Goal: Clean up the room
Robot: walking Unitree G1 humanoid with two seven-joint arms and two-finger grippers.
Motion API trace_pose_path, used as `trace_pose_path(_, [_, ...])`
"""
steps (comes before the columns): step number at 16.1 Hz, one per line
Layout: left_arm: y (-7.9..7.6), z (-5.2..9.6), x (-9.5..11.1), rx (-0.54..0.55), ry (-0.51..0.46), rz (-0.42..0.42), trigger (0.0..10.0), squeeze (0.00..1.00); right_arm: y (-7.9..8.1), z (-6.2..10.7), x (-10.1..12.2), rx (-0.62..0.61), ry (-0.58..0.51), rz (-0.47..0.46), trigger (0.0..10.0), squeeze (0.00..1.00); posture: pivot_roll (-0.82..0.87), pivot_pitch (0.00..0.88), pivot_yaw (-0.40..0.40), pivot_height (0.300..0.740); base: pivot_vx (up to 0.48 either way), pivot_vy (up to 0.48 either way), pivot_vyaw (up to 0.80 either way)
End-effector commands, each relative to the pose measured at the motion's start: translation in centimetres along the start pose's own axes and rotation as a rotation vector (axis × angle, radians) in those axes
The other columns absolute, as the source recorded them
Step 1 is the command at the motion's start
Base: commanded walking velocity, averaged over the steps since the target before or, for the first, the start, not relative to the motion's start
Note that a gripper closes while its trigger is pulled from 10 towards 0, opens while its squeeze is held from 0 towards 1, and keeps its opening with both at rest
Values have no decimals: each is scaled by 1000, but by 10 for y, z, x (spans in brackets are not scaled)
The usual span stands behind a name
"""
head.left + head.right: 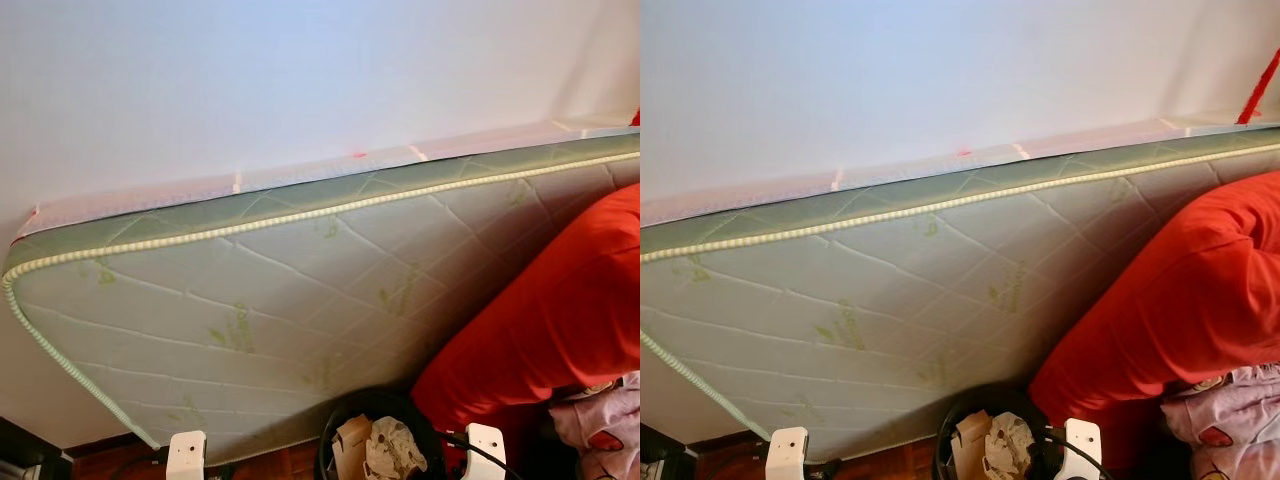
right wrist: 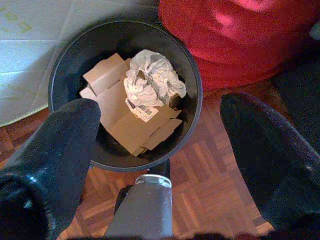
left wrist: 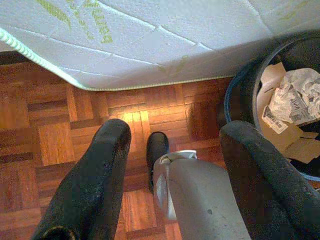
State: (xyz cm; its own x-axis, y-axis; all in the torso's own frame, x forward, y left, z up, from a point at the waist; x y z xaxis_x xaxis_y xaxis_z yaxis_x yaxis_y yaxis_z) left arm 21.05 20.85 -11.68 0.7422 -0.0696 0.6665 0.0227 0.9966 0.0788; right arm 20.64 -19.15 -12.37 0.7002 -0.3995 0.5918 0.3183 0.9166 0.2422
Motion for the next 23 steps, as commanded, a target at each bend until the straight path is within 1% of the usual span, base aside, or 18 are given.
trace_pose_path(1, [2, 2, -8, 8, 35, 1, 10000, 0, -1, 1, -5, 1, 23, -7, 10000, 0, 116, 26, -18, 740, -277, 0, 0])
trace_pose_path(4, [1, 1, -7, 0, 28, 2, 10000, 0, -1, 1, -6, -3, 22, -13, 10000, 0, 113, 32, -15, 740, -277, 0, 0])
trace_pose_path(7, [2, 1, -7, 0, 28, -5, 10000, 0, 3, 1, -9, 9, 36, -9, 10000, 0, 109, 34, -19, 740, -277, 0, 0])
trace_pose_path(9, [2, 1, -7, -1, 28, -7, 10000, 0, 2, 1, -8, 2, 35, -13, 10000, 0, 109, 36, -21, 740, -277, 0, 0])
trace_pose_path(11, [3, 1, -6, 1, 29, -9, 10000, 0, 6, 0, -11, 22, 48, 5, 10000, 0, 109, 37, -27, 740, -277, 0, 0])
trace_pose_path(13, [3, 1, -6, 5, 27, -6, 10000, 0, 6, 0, -11, 17, 45, -15, 10000, 0, 112, 36, -31, 740, -277, 0, 0])
trace_pose_path(15, [2, 1, -7, 3, 29, -5, 10000, 0, 6, 0, -10, 18, 46, -5, 10000, 0, 111, 36, -34, 740, -266, 0, 0])
trace_pose_path(23, [0, 1, -7, 4, 28, 8, 10000, 0, 5, 0, -10, 21, 49, 1, 10000, 0, 113, 34, -47, 740, 0, 0, 0])
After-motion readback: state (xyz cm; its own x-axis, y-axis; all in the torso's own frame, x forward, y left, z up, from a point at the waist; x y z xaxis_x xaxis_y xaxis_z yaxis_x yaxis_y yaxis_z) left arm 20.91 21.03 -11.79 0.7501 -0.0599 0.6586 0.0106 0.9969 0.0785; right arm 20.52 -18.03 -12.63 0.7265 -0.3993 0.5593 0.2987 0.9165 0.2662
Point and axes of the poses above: a point about 5 cm out from each wrist's last joint towards the gripper, its own z axis pointing back from the gripper into the wrist, its own x axis along the axis of the wrist's last joint, y = z × x, the point moved 5 cm from there along -z, pointing out of the wrist towards the gripper, and after that the axes turned 11 degrees about -z, right-handed, at the moved point
